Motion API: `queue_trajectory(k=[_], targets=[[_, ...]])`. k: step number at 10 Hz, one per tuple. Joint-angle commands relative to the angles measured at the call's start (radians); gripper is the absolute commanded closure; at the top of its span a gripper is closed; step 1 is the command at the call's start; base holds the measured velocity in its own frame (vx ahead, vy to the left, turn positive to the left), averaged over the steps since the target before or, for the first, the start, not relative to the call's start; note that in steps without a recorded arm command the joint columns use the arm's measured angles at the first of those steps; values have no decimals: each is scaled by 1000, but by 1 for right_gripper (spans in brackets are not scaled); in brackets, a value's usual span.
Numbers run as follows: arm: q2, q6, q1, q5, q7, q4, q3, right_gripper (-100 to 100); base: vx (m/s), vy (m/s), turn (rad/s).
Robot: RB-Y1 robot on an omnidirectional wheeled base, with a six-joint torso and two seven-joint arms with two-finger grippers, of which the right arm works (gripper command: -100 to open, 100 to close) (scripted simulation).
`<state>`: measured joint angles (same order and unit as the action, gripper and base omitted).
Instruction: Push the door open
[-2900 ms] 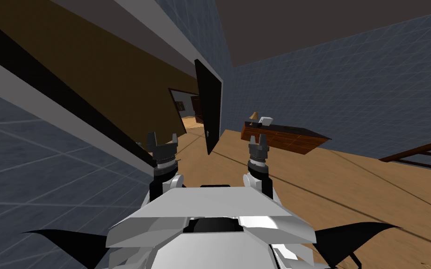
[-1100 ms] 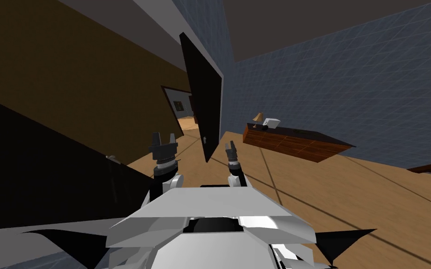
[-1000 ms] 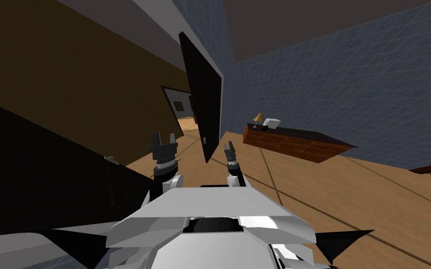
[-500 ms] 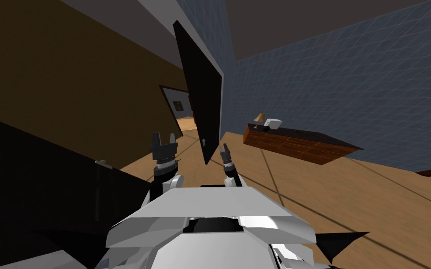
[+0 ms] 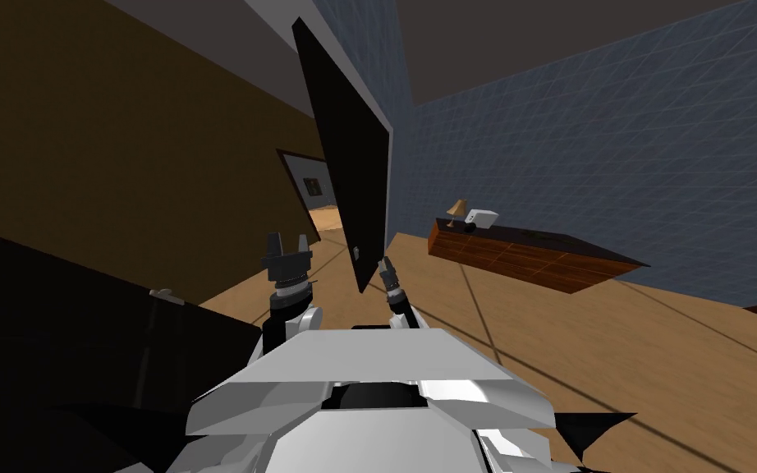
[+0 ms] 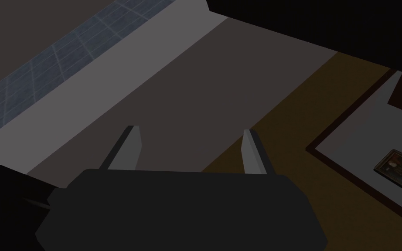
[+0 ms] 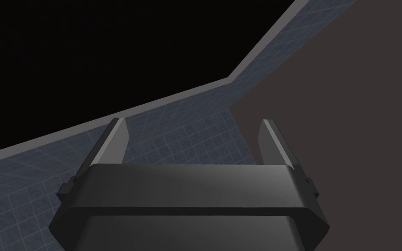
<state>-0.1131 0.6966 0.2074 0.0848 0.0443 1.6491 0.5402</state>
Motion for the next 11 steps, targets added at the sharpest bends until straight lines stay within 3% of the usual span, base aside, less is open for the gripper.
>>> queue_trajectory(k=[1,4,5,6,11], targets=[[0,5,-13,-1,-5,-36,29,-100,109,-15,1],[-5,10,-40,-1,-18,-98,76,-100,90,-12,1],[-8,14,-59,-1,-26,-140,108,-100,125,-17,1],[-8,14,-59,-1,-26,-140,108,-100,105,-24,3],[-15,22,-103,0,-47,-243,187,-100,98,-20,1]])
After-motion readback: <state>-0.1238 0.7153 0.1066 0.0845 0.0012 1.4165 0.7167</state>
